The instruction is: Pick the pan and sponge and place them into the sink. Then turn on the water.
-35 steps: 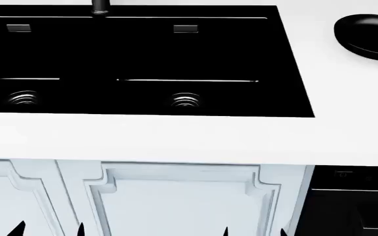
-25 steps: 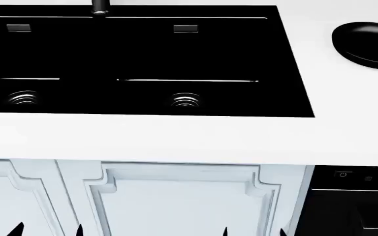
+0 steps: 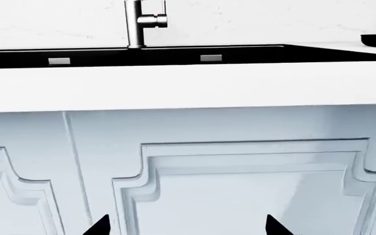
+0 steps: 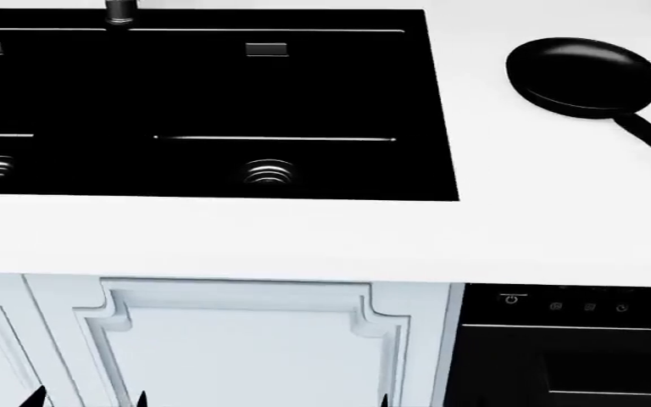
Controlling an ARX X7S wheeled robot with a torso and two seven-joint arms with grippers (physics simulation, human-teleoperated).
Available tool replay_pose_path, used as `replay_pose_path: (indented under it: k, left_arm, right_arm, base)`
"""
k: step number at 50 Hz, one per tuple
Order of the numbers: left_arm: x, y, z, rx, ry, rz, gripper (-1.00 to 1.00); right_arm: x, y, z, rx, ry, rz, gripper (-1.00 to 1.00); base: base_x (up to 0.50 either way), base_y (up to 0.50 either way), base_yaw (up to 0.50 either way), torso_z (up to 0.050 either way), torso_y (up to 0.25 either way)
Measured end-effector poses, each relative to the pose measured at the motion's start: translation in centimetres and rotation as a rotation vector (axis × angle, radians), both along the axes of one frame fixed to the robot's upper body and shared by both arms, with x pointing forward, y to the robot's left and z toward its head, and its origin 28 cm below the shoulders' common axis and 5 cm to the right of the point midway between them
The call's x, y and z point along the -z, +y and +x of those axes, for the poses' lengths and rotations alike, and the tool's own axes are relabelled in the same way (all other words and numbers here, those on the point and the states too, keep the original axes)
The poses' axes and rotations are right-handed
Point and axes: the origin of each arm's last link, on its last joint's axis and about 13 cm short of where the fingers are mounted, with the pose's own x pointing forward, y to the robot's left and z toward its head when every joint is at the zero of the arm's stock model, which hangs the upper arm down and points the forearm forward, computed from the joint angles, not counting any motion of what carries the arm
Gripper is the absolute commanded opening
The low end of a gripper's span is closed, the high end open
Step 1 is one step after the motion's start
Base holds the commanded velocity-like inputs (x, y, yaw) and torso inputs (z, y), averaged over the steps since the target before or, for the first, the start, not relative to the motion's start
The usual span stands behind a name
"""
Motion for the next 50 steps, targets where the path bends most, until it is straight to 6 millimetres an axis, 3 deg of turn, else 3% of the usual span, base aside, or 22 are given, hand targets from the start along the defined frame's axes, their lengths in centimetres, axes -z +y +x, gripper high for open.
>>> replay_pose_path:
  k: [28, 50]
  left_arm:
    - [-0.4, -1.8, 1.0, 0.001, 0.008, -0.004, 1.00]
    - [-0.2, -0.7, 0.6, -0.012, 0.020, -0.009, 1.00]
  right_arm:
    - [0.1, 0.0, 0.0, -0.001, -0.001, -0.006, 1.00]
    - [0.2, 0.0, 0.0, 0.008, -0.002, -0.026, 1.00]
  base:
    - [0.01, -0.49, 0.00, 0.000, 0.000]
    - [0.20, -0.03, 0.00, 0.000, 0.000]
